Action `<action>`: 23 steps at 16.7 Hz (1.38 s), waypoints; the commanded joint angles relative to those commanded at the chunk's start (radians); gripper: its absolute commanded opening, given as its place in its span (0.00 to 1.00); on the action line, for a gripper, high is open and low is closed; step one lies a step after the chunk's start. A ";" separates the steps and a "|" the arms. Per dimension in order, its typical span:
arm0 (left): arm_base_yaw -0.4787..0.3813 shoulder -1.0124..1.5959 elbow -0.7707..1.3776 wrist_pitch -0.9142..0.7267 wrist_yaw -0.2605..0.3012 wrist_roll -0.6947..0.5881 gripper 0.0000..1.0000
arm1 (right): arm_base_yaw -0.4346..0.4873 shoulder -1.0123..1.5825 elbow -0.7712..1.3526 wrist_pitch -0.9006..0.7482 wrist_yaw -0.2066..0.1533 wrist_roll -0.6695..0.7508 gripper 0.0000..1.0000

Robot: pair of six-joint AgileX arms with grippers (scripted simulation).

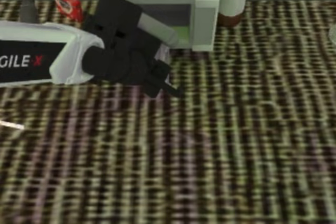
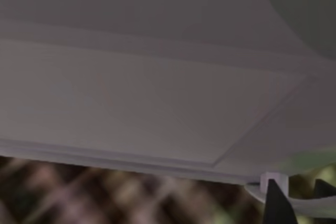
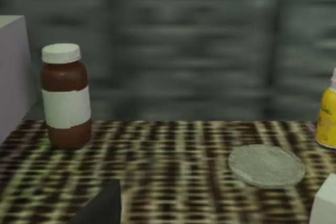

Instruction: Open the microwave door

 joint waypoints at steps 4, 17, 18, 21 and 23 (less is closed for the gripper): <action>0.000 0.000 0.000 0.000 0.000 0.000 0.00 | 0.000 0.000 0.000 0.000 0.000 0.000 1.00; 0.017 -0.012 -0.015 -0.007 0.042 0.045 0.00 | 0.000 0.000 0.000 0.000 0.000 0.000 1.00; 0.022 -0.017 -0.017 -0.008 0.052 0.060 0.00 | 0.000 0.000 0.000 0.000 0.000 0.000 1.00; 0.038 -0.023 -0.028 -0.014 0.074 0.092 0.00 | 0.000 0.000 0.000 0.000 0.000 0.000 1.00; 0.038 -0.023 -0.028 -0.014 0.074 0.092 0.00 | 0.000 0.000 0.000 0.000 0.000 0.000 1.00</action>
